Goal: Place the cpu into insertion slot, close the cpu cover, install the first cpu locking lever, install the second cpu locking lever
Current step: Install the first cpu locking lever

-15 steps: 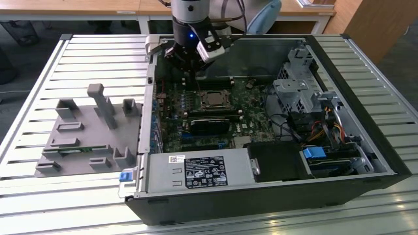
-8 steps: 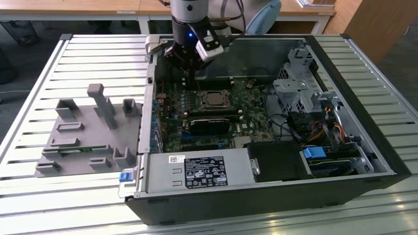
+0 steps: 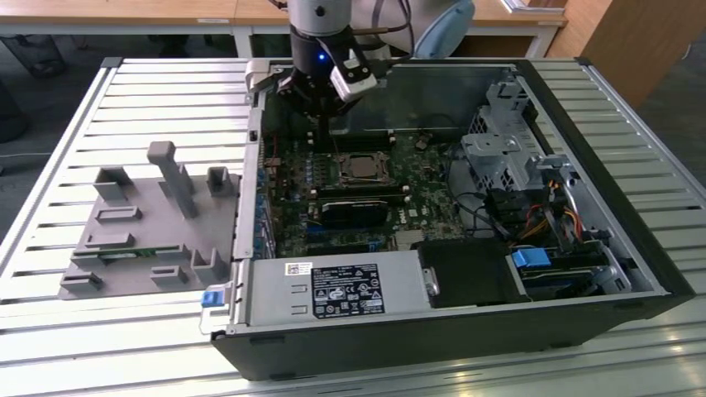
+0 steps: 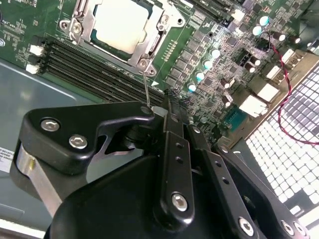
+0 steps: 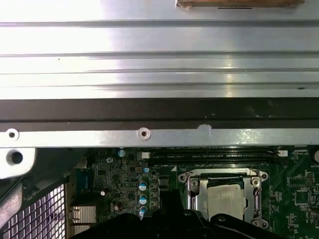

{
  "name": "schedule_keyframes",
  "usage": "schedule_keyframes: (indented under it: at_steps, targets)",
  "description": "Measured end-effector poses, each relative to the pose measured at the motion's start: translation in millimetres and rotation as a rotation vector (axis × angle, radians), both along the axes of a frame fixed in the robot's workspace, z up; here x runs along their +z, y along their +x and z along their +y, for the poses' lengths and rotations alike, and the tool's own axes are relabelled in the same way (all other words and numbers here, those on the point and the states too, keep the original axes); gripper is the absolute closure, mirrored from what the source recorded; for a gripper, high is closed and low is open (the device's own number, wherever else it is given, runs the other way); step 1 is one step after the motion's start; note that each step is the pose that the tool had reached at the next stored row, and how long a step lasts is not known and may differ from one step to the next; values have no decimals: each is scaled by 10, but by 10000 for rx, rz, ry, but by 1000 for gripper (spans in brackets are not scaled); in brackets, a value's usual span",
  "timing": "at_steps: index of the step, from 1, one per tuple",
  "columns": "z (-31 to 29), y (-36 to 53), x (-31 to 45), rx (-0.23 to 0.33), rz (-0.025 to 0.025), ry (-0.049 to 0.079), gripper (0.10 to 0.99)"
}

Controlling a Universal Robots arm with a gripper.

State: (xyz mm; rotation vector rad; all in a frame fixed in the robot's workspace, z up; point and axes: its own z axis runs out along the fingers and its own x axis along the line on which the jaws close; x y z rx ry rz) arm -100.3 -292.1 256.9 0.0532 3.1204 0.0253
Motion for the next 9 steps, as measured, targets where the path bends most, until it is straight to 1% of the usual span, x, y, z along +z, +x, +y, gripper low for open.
schedule_keyframes:
  at_steps: [5,9]
  targets:
    - [22,5,-4,1,0,-1,980]
    - [32,47,-6,0,0,0,980]
